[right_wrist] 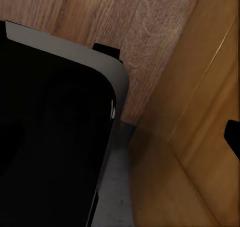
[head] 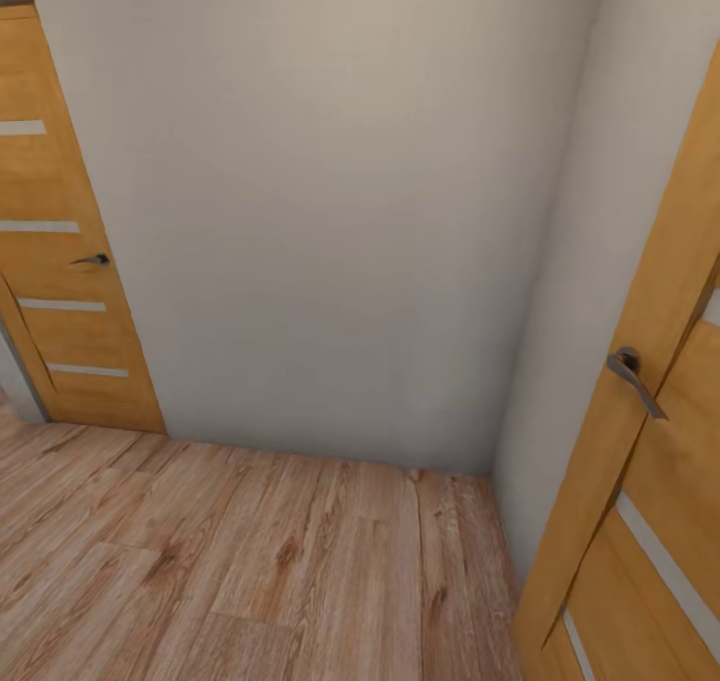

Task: Move the two storage containers from the living room to the garage. In the garage, place one container on the floor and stack the other container on top of it (either order is fine).

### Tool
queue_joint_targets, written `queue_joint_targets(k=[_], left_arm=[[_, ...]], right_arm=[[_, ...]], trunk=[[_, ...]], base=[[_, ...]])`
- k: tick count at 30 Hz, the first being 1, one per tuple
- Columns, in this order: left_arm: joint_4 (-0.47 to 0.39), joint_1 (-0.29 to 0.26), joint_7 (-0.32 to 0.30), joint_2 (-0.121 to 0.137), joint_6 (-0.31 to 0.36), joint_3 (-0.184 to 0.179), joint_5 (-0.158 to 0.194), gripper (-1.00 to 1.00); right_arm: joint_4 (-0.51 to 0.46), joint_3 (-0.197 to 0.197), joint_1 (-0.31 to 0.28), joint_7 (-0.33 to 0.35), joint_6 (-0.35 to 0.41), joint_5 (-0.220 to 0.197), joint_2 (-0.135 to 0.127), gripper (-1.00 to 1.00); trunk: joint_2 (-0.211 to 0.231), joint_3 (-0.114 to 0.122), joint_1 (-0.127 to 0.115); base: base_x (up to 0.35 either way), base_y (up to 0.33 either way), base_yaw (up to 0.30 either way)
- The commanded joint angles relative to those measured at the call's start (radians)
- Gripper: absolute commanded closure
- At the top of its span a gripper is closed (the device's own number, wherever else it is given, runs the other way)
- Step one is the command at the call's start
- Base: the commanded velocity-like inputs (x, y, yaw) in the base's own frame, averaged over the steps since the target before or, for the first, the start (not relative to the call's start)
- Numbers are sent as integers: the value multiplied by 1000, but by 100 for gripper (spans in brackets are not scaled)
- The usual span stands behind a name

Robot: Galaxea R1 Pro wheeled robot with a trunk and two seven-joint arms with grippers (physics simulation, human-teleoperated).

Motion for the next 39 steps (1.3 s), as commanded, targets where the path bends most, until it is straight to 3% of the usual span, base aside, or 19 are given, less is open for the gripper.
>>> queue_joint_targets(k=[1,19,39], left_arm=[[0,0,1,0,-3,1,5,-100],[1,0,1,0,-2,0,6,-100],[1,0,2,1,-1,1,8,-100]], right_arm=[[3,5,-1,5,-6,-9,0,-100],[3,5,-1,5,-6,-8,0,-100],[3,7,-1,5,-6,-9,0,-100]], trunk=[[-1,-1,0],[-1,-1,0],[-1,-1,0]], base=[[8,-12,0],[16,-52,0],[301,-1,0]])
